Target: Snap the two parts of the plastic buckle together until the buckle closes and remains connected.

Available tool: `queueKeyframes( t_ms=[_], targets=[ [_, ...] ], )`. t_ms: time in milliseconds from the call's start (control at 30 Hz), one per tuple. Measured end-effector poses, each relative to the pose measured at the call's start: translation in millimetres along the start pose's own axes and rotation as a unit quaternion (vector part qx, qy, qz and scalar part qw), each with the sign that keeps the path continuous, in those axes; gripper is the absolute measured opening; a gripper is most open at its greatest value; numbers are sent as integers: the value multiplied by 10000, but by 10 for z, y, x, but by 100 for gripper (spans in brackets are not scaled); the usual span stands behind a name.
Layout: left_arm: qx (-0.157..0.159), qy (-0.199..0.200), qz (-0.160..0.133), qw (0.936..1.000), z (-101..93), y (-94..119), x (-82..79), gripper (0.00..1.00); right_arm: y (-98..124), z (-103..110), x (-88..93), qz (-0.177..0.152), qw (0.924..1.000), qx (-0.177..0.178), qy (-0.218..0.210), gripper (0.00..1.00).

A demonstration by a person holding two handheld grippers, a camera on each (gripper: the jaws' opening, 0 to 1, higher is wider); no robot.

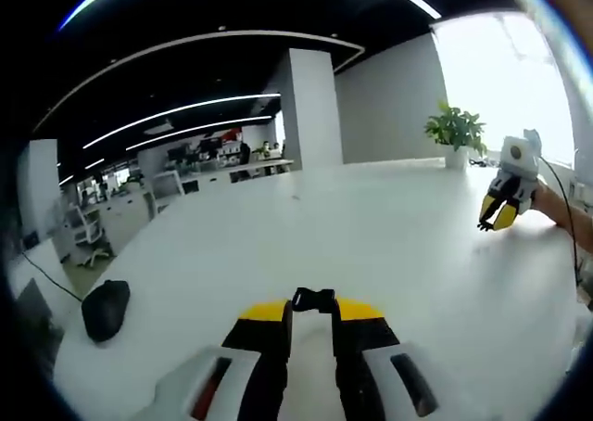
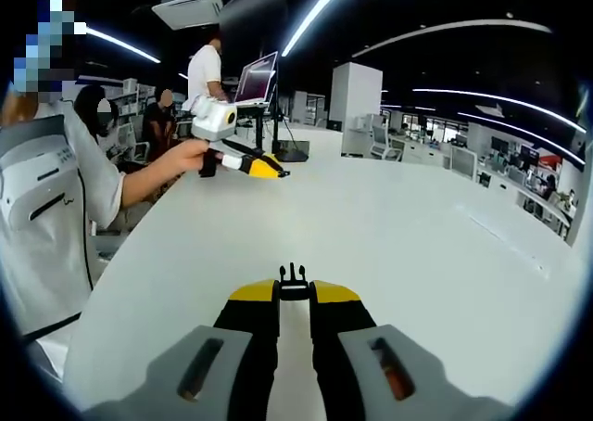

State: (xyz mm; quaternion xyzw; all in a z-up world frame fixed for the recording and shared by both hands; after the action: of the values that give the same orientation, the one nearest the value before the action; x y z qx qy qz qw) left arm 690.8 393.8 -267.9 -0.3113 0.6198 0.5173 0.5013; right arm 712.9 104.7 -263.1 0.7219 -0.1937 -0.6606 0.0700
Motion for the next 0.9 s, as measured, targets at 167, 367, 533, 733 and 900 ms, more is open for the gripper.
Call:
queueKeyframes(
  t_ms=[167,367,533,733,900],
  targets=[
    [-87,-33,82,9999,4,11,30,17,6,-2,-7,-10,10000,15,10,11],
    [-270,-86,295,9992,19,9,109,17,12,-13,-10,-18,10000,29,12,11],
    [-387,-119,366,9985,33,24,126,17,4,-11,-10,-11,10000,15,14,11],
    [-682,63,292,9972,93,81,137,17,1,-4,-20,-9,10000,13,33,11],
    [-922,240,218,9952,145,131,135,17,5,-2,-15,18,10000,34,29,11]
  ],
)
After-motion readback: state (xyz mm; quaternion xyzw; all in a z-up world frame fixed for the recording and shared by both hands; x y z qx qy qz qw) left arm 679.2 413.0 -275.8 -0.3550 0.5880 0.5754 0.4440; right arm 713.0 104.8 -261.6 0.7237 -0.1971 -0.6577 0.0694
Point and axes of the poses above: the point that each gripper's makers call its tool centre point, and the gripper's own axes: y roughly backward along the fingers, z roughly to its left, x roughly out of its underside, the point moved 3 cm from there along y, roughly backward along the fingers, and after that the axes turned 1 degree about -z, right-handed, at the moved point
